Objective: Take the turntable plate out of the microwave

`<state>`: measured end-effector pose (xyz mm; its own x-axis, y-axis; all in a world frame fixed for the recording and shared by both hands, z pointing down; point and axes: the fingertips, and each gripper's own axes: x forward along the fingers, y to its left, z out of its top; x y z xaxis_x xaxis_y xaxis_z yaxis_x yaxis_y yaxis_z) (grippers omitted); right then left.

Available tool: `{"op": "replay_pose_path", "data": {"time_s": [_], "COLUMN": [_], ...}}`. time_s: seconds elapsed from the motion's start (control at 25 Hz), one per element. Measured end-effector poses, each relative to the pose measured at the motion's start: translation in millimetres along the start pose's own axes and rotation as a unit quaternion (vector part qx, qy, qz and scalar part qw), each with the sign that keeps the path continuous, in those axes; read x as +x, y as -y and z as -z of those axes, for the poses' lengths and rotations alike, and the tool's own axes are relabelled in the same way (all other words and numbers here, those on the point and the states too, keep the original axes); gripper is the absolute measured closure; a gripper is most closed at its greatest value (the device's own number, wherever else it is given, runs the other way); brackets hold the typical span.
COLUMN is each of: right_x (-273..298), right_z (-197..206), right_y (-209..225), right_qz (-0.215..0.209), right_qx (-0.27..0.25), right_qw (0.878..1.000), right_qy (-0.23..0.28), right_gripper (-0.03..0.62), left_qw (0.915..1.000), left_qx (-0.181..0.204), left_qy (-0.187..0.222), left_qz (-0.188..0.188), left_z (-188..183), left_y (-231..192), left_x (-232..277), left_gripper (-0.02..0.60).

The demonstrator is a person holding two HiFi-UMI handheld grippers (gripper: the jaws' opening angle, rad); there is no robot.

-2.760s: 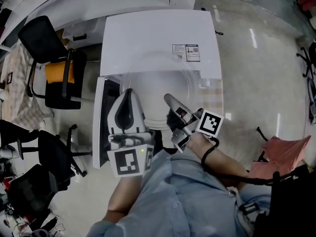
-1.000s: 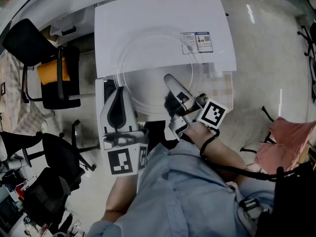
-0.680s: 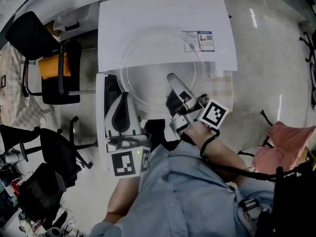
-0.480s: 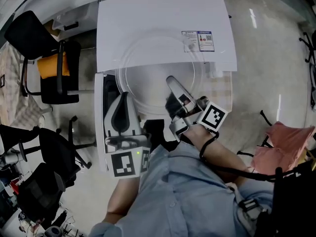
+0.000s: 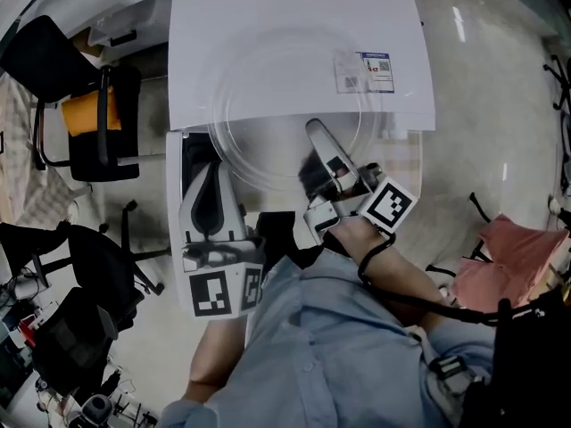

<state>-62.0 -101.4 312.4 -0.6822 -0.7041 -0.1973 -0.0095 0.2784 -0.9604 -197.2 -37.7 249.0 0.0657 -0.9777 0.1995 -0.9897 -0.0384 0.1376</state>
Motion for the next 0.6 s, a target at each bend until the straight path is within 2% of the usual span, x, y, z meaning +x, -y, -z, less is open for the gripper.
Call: {"op": "replay_pose_path", "data": {"time_s": [0.12, 0.24, 0.32, 0.4, 0.48, 0.6], "right_x": [2, 3, 3, 3, 4, 3], "right_z": [-3, -2, -2, -2, -2, -2], "right_y": [5, 5, 5, 4, 5, 4], "right_qz": [-0.003, -0.006, -0.007, -0.007, -0.007, -0.006], "right_qx": [0.001, 0.001, 0.001, 0.000, 0.001, 0.003], "right_qw": [1.000, 1.000, 1.000, 1.000, 1.000, 1.000], "right_qy": [0.001, -0.001, -0.002, -0.004, -0.005, -0.005], "right_gripper": [0.563, 0.562, 0.562, 0.562, 0.562, 0.562], "left_qw": [0.9974, 0.9888, 0.9782, 0.9681, 0.9571, 0.9336], "left_qx": [-0.070, -0.147, -0.205, -0.245, -0.283, -0.351], "left_qy": [-0.017, -0.019, -0.016, -0.014, -0.015, -0.020], "left_qz": [0.008, 0.016, 0.031, 0.049, 0.061, 0.069], "left_z": [20, 31, 36, 38, 42, 54], "left_y": [2, 3, 5, 8, 11, 12], "left_x": [-4, -13, -17, -20, -19, -13], "left_gripper": [0.572, 0.572, 0.562, 0.456, 0.432, 0.406]}}
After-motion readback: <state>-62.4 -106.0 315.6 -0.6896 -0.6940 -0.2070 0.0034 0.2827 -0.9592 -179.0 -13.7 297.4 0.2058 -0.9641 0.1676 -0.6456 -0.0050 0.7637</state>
